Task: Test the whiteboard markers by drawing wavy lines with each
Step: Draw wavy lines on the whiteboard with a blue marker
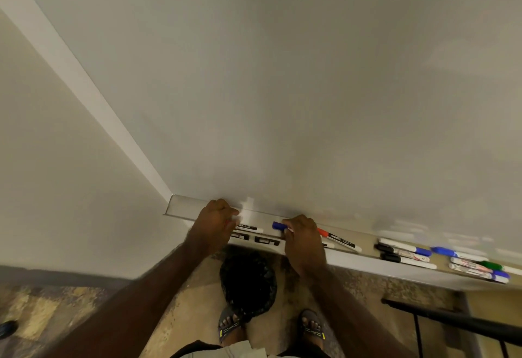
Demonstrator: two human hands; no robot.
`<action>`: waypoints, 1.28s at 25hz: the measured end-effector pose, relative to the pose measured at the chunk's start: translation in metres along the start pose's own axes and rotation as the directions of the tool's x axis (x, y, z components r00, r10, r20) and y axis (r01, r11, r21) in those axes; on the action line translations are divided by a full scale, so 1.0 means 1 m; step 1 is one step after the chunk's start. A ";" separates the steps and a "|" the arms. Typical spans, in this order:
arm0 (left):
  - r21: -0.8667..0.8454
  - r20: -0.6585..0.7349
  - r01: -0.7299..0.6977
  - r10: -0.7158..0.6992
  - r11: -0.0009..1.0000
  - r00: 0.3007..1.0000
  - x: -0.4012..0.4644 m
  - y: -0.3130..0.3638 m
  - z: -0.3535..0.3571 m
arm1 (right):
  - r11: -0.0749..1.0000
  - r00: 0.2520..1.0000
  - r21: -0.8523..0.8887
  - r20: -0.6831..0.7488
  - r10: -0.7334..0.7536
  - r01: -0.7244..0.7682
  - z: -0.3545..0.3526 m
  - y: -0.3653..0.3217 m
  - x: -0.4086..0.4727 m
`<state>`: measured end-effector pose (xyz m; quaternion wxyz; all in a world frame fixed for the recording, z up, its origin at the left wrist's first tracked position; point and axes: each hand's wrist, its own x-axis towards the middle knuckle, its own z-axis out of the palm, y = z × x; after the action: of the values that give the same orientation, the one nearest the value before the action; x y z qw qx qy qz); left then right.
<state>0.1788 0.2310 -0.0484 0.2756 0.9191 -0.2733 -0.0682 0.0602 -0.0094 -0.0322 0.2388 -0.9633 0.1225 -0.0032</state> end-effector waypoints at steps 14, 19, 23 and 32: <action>0.077 0.315 -0.095 0.066 0.993 0.947 0.031 0.108 0.059 | 0.986 1.000 -0.167 -0.001 -0.021 0.021 -0.025 0.089 -0.021; 0.055 0.345 -0.089 0.064 0.995 0.937 0.036 0.125 0.078 | 0.963 0.999 -0.266 0.031 -0.032 0.039 -0.039 0.123 -0.026; 0.043 0.369 -0.086 0.064 0.995 0.927 0.040 0.142 0.092 | 0.958 0.999 -0.284 0.040 -0.027 0.037 -0.050 0.144 -0.029; 0.001 0.369 -0.008 0.007 1.000 0.929 0.046 0.193 0.119 | 0.984 0.988 -0.118 -0.062 -0.142 0.134 -0.081 0.181 -0.035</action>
<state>0.0956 0.0156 -0.0419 0.2186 0.8891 -0.3239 -0.2385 -0.0217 -0.1928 -0.0418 0.1785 -0.9808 0.0637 -0.0466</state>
